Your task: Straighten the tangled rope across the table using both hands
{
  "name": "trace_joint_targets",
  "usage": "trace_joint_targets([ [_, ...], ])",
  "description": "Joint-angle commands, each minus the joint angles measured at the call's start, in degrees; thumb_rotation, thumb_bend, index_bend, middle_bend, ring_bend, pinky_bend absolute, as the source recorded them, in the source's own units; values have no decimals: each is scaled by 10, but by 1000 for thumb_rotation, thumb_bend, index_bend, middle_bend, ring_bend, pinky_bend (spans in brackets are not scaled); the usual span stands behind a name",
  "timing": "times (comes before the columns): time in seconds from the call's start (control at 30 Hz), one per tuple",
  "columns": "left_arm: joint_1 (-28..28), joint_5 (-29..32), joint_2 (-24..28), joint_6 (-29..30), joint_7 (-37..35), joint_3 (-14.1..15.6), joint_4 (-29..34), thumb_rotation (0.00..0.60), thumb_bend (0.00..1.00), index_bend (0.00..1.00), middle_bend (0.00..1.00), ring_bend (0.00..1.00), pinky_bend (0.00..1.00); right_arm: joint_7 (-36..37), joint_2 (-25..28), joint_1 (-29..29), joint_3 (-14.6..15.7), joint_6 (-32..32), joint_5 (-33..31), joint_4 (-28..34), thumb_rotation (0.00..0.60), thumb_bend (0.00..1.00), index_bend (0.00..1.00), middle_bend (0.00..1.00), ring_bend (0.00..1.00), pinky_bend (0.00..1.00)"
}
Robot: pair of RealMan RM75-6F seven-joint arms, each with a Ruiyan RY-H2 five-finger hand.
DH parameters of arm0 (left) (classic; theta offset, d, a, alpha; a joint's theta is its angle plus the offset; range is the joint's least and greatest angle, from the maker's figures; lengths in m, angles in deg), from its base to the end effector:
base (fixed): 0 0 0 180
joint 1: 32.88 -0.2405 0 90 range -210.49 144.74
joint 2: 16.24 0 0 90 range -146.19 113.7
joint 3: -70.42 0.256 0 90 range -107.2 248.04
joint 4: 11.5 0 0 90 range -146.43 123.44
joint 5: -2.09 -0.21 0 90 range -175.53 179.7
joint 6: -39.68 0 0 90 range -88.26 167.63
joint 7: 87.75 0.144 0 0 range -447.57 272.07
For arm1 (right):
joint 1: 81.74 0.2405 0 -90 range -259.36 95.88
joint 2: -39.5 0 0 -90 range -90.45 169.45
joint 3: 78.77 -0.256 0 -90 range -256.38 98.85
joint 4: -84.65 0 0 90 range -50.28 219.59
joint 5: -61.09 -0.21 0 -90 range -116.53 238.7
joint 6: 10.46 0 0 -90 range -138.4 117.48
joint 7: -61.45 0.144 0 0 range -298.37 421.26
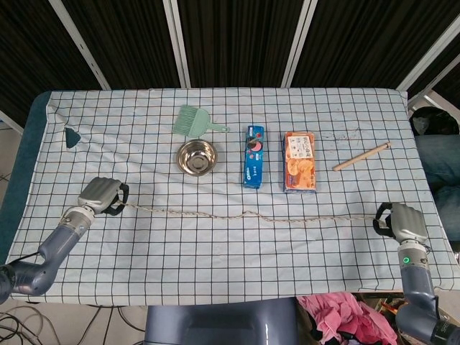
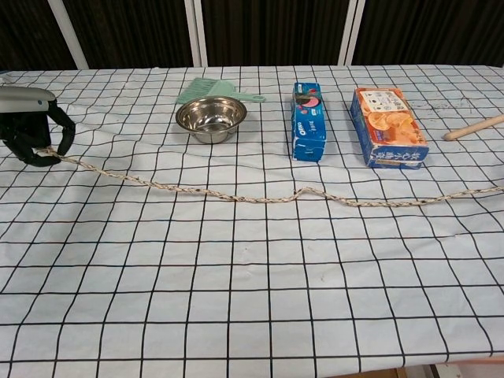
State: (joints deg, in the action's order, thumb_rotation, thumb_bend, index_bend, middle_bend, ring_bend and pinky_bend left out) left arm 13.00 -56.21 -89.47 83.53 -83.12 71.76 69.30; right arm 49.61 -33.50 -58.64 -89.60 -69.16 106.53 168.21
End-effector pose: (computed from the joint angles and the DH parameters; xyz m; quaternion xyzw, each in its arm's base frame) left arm -0.2437 0.3630 0.0533 -0.7446 -0.4433 -0.2360 0.4397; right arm -0.3426 -0.2956 0.1088 0.5173 -0.5413 0.2571 0.6110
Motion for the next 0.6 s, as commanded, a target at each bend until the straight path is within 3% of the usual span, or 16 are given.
trace_joint_targets([
  [0.03, -9, -17, -18, -1, -13, -2, -25, 600, 485, 650, 1000, 1000, 974, 7, 1, 1, -1, 12, -3, -12, 600, 422, 659, 986, 1000, 1000],
  [0.6, -19, -39, -88, -43, -40, -7, -116, 600, 485, 650, 1000, 1000, 973, 17, -27, 10, 4, 69, -24, -85, 600, 431, 659, 986, 1000, 1000],
])
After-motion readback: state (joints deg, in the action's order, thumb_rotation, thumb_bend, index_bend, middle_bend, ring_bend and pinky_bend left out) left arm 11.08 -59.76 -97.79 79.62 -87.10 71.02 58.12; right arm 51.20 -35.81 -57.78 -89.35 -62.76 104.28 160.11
